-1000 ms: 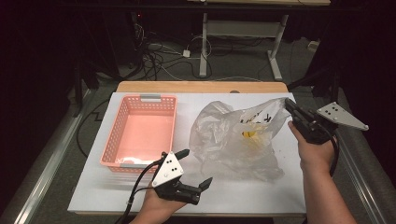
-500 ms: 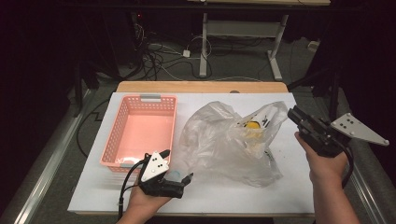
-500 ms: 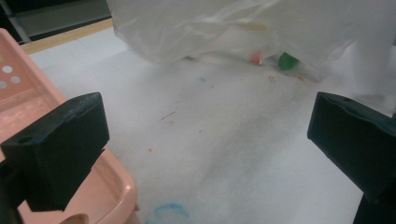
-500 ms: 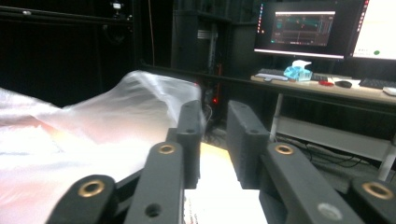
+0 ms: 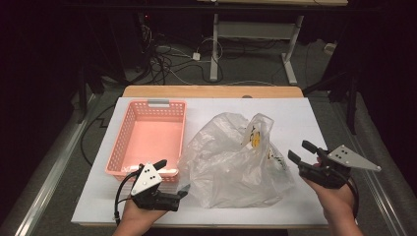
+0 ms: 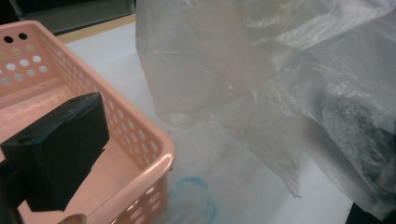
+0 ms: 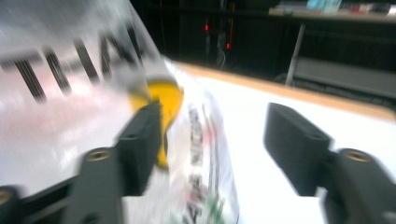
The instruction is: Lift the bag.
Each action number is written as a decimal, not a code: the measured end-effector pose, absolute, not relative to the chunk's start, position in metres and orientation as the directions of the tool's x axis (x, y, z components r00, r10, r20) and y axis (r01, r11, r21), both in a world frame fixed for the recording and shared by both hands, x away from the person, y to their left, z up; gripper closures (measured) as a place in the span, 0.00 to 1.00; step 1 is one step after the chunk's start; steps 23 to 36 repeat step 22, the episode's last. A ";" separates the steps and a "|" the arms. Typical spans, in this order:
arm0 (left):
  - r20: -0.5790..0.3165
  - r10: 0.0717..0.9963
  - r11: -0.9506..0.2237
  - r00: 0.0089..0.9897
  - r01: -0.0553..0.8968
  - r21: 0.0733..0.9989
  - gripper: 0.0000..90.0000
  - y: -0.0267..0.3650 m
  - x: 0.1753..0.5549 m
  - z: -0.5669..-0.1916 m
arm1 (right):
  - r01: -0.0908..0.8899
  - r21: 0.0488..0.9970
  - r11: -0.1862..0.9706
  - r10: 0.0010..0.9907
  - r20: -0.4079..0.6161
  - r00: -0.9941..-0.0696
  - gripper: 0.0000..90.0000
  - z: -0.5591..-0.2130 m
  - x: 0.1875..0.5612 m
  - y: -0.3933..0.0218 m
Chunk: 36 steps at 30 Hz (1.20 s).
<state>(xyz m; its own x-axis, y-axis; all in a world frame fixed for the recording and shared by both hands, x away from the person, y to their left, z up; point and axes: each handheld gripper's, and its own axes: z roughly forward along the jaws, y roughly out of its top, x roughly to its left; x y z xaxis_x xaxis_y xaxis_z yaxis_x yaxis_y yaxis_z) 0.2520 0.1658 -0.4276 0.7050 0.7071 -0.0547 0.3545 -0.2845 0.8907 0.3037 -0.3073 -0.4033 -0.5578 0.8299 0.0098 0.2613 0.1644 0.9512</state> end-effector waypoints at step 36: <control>-0.085 0.723 -0.240 0.685 0.364 0.900 0.00 0.181 0.249 -0.437 | 0.334 0.926 0.175 0.865 0.017 -0.501 0.00 -0.449 0.301 -0.311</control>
